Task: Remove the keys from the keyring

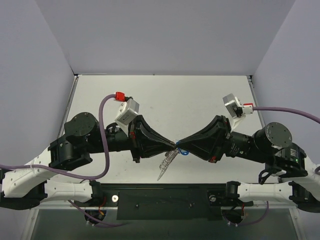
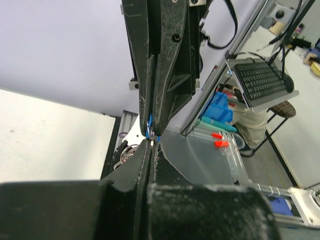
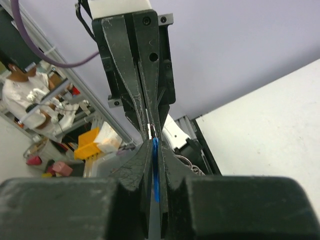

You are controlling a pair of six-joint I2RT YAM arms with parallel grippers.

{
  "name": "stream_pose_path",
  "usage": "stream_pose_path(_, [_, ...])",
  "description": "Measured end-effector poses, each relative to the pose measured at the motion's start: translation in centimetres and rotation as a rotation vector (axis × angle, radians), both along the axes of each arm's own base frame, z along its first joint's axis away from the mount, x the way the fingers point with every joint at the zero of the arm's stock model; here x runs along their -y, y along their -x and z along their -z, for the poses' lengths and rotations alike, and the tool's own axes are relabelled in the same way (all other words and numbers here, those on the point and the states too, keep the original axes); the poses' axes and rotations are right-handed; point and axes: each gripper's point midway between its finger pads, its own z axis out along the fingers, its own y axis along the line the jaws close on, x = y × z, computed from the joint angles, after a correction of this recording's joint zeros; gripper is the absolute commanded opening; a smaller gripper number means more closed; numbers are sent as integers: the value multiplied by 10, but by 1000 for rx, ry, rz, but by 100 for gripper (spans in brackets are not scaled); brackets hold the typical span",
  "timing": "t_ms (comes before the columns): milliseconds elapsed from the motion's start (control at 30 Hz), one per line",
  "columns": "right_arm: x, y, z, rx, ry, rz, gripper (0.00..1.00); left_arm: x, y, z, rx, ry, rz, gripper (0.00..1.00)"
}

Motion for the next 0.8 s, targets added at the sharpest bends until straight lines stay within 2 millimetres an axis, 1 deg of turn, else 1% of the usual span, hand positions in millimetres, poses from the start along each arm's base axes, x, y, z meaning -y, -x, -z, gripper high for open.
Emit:
stream_pose_path(133, [3, 6, 12, 23, 111, -32, 0, 3, 5, 10, -1, -63, 46, 0])
stream_pose_path(333, [5, 11, 39, 31, 248, -69, 0, 5, 9, 35, -26, -179, 101, 0])
stream_pose_path(433, [7, 14, 48, 29, 286, -82, 0, 4, 11, 46, -41, -222, 119, 0])
stream_pose_path(800, [13, 26, 57, 27, 385, -157, 0, 10, 25, 56, -62, -291, 233, 0])
